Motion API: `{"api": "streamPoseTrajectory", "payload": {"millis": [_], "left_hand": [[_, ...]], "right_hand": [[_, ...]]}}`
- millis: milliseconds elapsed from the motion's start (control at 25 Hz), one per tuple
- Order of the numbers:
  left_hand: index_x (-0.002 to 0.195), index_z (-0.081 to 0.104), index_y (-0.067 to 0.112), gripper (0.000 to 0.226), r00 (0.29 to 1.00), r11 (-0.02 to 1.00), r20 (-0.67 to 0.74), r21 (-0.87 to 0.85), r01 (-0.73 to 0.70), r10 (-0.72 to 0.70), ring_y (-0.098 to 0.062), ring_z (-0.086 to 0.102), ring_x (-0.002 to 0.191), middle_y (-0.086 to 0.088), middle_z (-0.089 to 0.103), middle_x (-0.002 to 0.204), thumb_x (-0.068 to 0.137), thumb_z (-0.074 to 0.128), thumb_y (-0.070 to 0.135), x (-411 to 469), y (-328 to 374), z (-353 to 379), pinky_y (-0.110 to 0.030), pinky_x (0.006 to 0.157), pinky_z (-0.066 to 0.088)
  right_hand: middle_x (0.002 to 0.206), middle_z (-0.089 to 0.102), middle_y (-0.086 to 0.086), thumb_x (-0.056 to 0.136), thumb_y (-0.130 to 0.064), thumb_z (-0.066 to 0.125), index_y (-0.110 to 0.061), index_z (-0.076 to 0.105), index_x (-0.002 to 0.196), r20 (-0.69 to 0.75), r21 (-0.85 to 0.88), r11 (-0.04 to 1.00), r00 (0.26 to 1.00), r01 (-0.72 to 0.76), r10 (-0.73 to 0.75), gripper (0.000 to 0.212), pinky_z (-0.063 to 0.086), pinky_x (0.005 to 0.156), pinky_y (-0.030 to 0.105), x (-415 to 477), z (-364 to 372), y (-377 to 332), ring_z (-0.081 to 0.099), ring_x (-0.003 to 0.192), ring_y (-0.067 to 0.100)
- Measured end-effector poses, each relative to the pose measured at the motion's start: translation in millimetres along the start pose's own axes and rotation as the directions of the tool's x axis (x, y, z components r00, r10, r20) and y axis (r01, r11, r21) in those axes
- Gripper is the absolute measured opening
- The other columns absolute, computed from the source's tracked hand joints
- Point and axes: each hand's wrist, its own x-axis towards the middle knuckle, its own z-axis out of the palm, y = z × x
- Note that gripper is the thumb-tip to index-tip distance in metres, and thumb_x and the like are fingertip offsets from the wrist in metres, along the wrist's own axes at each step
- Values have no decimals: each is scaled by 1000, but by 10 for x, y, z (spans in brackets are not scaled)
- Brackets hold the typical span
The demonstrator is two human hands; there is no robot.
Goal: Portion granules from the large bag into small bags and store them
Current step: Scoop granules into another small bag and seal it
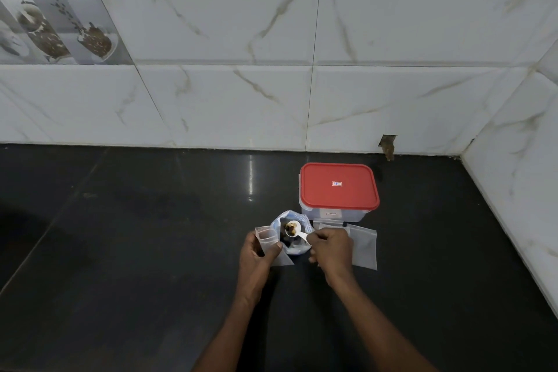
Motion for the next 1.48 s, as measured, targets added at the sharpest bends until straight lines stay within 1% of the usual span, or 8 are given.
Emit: {"api": "streamPoseTrajectory", "payload": {"millis": [200,320,440,640,920,1240,1320,1480], "left_hand": [[109,65,30,34,1000,978,-5,208,-13,14,-8,72,98,7,75,105,79,77,19,37,-1,6,-38,88,60],[112,64,29,41,999,958,0,283,-45,47,-5,70,99,7,73,109,73,77,30,46,1,6,-32,86,58],[114,62,26,46,999,955,-10,295,-38,43,-7,69,99,4,71,110,73,81,26,29,18,14,-20,79,53],[116,61,21,42,998,958,-33,285,-42,53,1,69,94,5,72,108,80,82,13,-14,44,30,-13,75,54],[113,65,25,37,998,969,-36,247,-32,42,1,70,95,8,74,107,81,80,14,-32,26,4,-28,86,58],[117,68,20,36,1000,993,29,121,5,-9,-20,74,105,-1,78,109,83,76,16,-23,17,-49,-40,93,58],[119,68,21,38,999,993,34,122,7,-11,-20,73,106,-1,77,111,82,76,21,-19,4,-55,-45,95,57],[117,68,25,39,999,991,35,133,8,-13,-17,73,105,2,77,110,79,76,29,-20,21,-20,-46,95,57]], "right_hand": [[59,65,0,83,-9,67,-16,73,68,-5,-68,949,951,308,-309,17,48,46,25,-203,-143,-148,61,49,11],[73,62,-3,80,-16,65,-16,71,77,109,-488,553,676,675,-729,6,44,50,24,-288,-76,-113,57,60,11],[85,63,0,69,-13,78,-16,69,87,400,-614,119,438,780,-805,20,48,46,26,-368,-27,72,61,70,14],[88,62,2,79,-8,71,-13,66,91,383,-599,48,339,799,-859,13,49,51,31,-383,-53,202,59,74,18],[71,57,1,74,-9,72,-13,66,70,42,-607,550,714,574,-699,7,37,44,25,-113,-38,219,56,56,17],[78,65,5,58,-11,86,-13,70,76,425,-719,244,689,651,-586,24,47,40,32,41,238,371,64,62,22],[83,66,7,76,-11,72,-9,70,80,372,-696,378,756,611,-538,5,48,51,34,25,284,303,64,68,25],[62,66,3,81,-10,60,-9,66,60,131,-433,863,966,259,-225,21,55,59,37,120,305,171,64,59,19]]}}
